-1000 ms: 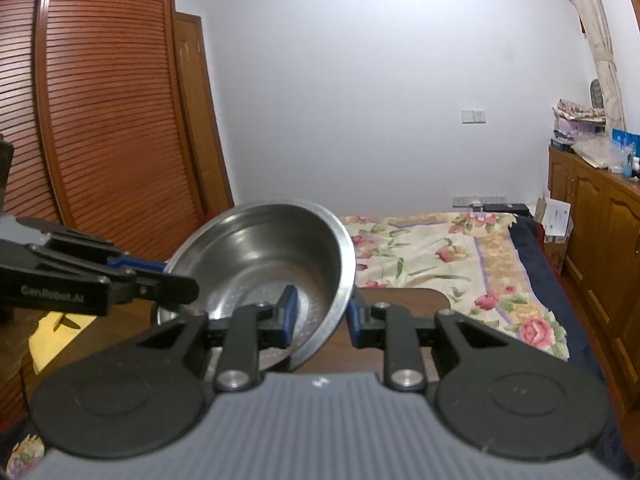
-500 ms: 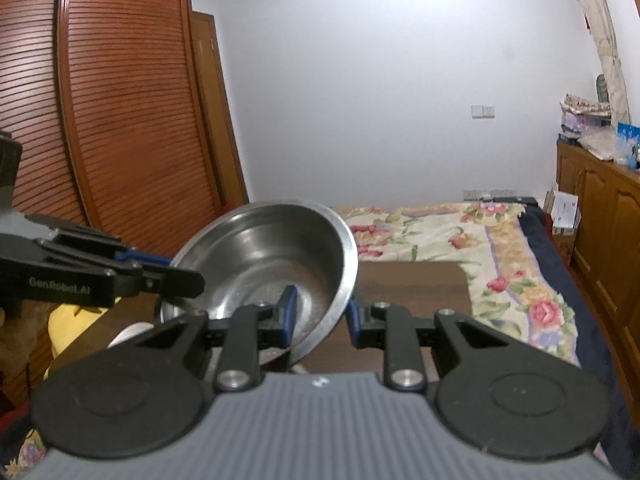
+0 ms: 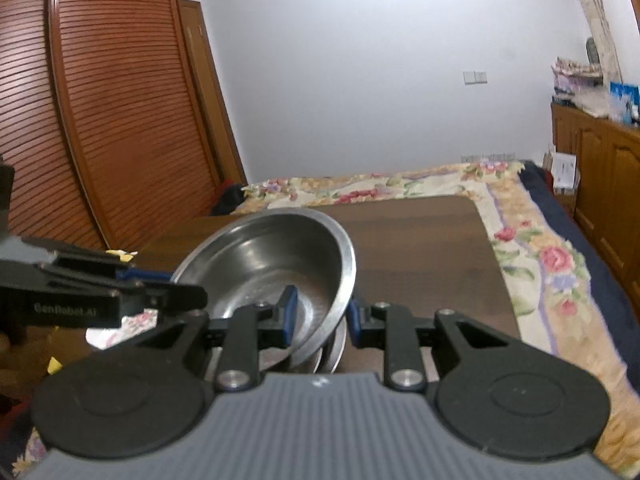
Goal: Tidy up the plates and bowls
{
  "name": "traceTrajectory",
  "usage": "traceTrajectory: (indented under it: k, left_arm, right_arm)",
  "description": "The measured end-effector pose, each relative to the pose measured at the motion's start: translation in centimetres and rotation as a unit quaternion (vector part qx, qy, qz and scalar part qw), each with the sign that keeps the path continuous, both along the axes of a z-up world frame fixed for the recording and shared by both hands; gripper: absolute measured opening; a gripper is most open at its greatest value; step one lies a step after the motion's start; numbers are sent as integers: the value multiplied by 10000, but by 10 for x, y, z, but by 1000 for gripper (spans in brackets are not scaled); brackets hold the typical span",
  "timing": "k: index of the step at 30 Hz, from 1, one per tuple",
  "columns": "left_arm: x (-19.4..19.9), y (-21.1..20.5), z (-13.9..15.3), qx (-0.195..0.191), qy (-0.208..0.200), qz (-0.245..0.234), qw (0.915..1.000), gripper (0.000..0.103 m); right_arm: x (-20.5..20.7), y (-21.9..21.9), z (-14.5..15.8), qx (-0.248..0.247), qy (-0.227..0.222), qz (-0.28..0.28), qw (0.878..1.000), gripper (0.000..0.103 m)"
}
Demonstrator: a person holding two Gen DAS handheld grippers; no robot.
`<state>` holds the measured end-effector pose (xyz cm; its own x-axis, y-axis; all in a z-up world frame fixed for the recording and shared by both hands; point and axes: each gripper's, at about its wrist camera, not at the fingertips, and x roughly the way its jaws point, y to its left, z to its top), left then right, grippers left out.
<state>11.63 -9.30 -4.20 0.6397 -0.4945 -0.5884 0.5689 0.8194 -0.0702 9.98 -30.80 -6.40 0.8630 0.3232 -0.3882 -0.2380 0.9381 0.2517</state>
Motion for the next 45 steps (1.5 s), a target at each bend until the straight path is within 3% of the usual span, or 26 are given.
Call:
traceTrajectory:
  k: [17, 22, 30, 45]
  left_arm:
    - [-3, 8, -23, 216, 24, 308, 9993, 23]
    - [1, 9, -28, 269, 36, 387, 9989, 24]
    - [10, 10, -38, 205, 163, 445, 9987, 24]
    - [11, 10, -46, 273, 132, 528, 9981, 23]
  right_arm:
    - [1, 19, -16, 45, -125, 123, 9998, 27]
    - [6, 22, -19, 39, -173, 97, 9998, 16]
    - [12, 24, -24, 86, -273, -13, 9996, 11]
    - [18, 40, -29, -656, -220, -38, 9976, 10]
